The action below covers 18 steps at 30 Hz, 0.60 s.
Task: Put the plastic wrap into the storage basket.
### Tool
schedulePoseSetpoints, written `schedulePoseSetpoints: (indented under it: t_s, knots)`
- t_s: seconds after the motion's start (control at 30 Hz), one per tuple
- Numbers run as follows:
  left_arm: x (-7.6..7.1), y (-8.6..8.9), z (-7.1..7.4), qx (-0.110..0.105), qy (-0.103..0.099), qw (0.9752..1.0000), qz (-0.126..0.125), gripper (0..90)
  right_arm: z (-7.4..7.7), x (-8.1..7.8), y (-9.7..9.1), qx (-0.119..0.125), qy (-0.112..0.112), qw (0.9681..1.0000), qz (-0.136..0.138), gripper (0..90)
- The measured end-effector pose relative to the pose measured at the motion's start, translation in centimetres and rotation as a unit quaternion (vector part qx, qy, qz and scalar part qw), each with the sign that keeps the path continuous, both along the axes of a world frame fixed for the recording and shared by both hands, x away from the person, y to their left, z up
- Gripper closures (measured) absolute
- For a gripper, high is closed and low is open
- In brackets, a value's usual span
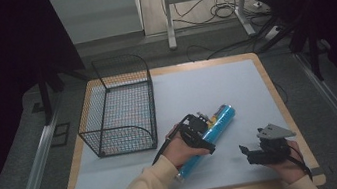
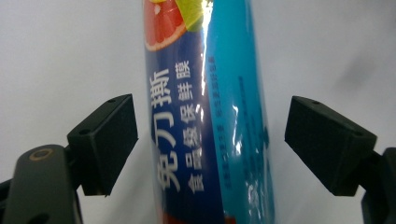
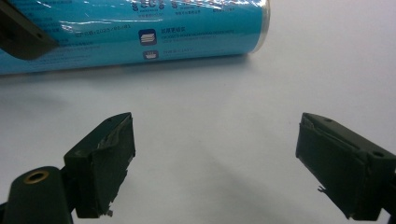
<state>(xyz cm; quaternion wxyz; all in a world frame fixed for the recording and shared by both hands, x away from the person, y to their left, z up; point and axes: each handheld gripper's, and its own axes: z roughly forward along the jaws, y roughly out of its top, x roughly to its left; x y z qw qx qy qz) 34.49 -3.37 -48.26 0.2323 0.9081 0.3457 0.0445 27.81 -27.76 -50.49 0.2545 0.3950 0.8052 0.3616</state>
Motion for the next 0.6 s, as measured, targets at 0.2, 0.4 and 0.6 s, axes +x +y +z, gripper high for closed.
schedulePoseSetpoints:
  t_s: [0.2,0.4,0.6]
  knots:
    - [0.6,-0.8,-1.0,0.025,0.015,0.9996,0.002,18.8,0.0,0.0,0.0,0.0,-0.001,1.0,0.0,12.2]
    - [0.8,-1.0,-1.6,0.038,0.03,0.9988,0.0,28.5,0.0,0.0,0.0,-0.001,0.0,1.0,0.0,12.2]
    - [1.1,-0.8,-1.5,0.03,0.043,0.9986,0.008,30.9,-0.1,0.0,-0.1,-0.002,0.001,1.0,-0.002,12.2]
